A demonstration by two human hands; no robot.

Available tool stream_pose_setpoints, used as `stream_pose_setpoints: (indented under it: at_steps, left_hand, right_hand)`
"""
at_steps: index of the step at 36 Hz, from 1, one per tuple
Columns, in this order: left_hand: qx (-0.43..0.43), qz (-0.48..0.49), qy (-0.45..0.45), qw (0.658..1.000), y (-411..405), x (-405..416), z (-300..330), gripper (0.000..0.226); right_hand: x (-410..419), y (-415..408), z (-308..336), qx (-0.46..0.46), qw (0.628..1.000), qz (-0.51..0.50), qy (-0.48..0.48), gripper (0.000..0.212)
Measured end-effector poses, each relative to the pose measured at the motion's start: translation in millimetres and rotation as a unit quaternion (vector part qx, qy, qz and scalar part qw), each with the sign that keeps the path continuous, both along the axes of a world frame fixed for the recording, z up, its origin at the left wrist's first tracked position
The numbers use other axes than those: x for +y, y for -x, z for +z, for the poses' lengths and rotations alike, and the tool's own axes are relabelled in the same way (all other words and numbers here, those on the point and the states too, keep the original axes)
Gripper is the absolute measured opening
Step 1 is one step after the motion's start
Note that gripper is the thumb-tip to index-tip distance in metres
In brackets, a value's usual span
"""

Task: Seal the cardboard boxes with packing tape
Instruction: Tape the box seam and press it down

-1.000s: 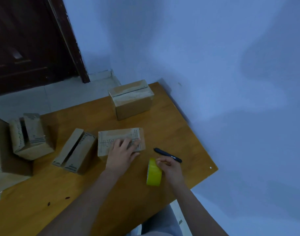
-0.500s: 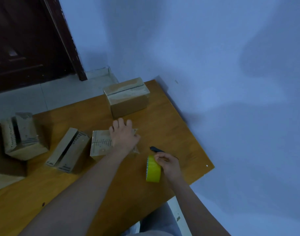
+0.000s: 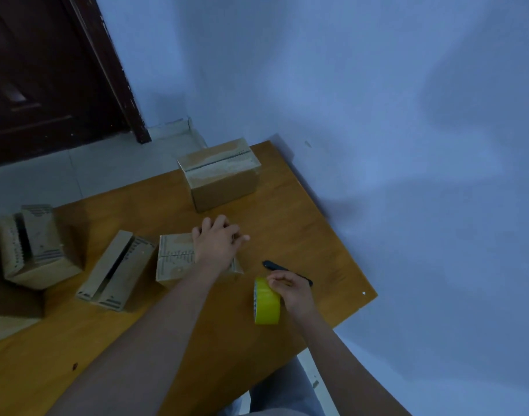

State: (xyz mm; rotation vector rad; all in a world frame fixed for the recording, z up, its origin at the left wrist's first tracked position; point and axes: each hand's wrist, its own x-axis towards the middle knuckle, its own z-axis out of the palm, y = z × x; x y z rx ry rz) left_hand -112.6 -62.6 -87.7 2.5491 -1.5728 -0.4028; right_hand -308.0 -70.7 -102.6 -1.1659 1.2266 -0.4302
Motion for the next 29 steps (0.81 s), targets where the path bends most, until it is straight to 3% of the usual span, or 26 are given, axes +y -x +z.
stream_pose_setpoints:
  at_steps: [12,15,18,22,25,29]
  left_hand:
    - [0.005,-0.028,-0.031,0.999,3,1,5,0.048]
    - [0.081,-0.016,0.045,0.996,-2,6,4,0.06]
    - [0.165,0.013,0.201,0.966,-12,15,8,0.084]
    - [0.163,-0.007,0.287,0.944,-23,28,18,0.054]
    - [0.178,-0.095,0.214,0.956,-24,46,22,0.033]
    - [0.122,-0.186,0.017,0.975,-17,64,14,0.036]
  right_hand:
    - [1,-2,8,0.02,1.0,0.008,0.001,0.016]
    - [2,-2,12,0.019,1.0,0.001,-0.005,0.015]
    - [3,-4,15,0.028,1.0,-0.006,-0.008,0.013]
    - [3,-6,17,0.035,0.999,0.005,-0.004,0.007]
    - [4,-6,17,0.046,0.999,0.001,-0.001,0.008]
    - [6,-8,18,0.049,0.999,0.002,0.002,0.012]
